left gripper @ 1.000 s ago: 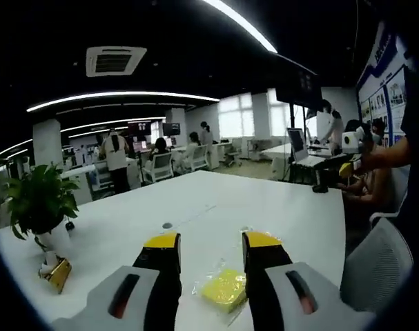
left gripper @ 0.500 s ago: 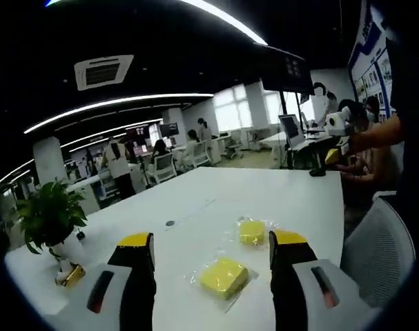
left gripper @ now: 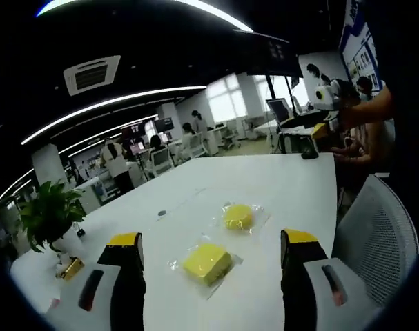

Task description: Compare the silicone blocks by pressing each to a similar depth, holding the contact briefly, and releasing to observe deformation and rebound differences across the visible hardness samples.

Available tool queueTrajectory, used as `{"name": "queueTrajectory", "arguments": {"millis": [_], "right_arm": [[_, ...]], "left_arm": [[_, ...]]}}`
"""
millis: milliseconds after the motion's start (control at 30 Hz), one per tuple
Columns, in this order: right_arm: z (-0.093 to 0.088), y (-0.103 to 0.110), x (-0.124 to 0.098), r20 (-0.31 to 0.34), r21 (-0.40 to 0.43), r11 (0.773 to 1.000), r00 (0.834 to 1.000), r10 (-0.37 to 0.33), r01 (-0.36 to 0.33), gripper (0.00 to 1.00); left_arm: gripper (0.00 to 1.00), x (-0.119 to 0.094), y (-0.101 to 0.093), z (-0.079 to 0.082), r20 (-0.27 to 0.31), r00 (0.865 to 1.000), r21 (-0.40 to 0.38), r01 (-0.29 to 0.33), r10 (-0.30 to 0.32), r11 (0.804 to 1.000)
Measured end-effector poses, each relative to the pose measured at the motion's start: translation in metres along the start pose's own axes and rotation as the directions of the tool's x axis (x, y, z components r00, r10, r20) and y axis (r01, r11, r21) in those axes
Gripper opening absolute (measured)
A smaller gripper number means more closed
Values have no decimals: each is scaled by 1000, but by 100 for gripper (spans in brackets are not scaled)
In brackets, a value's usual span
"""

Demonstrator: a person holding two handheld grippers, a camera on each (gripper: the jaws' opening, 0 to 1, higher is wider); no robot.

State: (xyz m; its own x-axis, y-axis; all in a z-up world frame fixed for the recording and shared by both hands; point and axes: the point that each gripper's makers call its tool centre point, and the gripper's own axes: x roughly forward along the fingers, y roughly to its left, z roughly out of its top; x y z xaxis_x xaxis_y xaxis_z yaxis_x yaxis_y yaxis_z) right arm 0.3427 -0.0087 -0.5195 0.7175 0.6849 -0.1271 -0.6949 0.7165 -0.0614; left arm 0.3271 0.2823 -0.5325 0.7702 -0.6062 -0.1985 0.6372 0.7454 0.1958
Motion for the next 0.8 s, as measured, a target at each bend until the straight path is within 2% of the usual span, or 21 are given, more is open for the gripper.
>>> {"name": "queueTrajectory", "arguments": {"millis": [100, 167, 233, 300, 467, 667, 700, 767, 800], "right_arm": [[0, 0, -1, 1, 4, 1000, 1000, -7, 7, 87], [-4, 0, -1, -1, 16, 1000, 1000, -8, 8, 87], [-11, -1, 0, -2, 27, 1000, 1000, -15, 15, 87], [-24, 2, 0, -30, 70, 997, 999, -22, 24, 87], [-37, 6, -4, -61, 100, 995, 998, -14, 20, 86], [-39, -12, -12, -95, 194, 979, 994, -44, 62, 84], [-44, -9, -15, -131, 253, 966, 991, -24, 57, 84], [-53, -9, -17, -187, 268, 961, 982, -16, 66, 84], [-55, -10, -17, -187, 259, 964, 982, -14, 63, 84]], "left_arm": [[83, -6, 5, 8, 46, 999, -66, -16, 19, 998], [85, -8, 9, 10, 51, 998, -68, -33, 37, 997], [83, -9, 13, 14, 69, 996, -68, -50, 55, 996], [84, -9, 14, 20, 105, 992, -138, -52, 67, 989], [83, -8, 13, 18, 109, 992, -279, -33, 66, 960], [79, -10, 16, 15, 110, 990, -317, -45, 84, 947], [79, -10, 15, 12, 94, 993, -332, -39, 75, 943], [81, -9, 10, 4, 55, 997, -371, -21, 45, 928], [81, -8, 6, -1, 31, 999, -385, -10, 24, 923]]}}
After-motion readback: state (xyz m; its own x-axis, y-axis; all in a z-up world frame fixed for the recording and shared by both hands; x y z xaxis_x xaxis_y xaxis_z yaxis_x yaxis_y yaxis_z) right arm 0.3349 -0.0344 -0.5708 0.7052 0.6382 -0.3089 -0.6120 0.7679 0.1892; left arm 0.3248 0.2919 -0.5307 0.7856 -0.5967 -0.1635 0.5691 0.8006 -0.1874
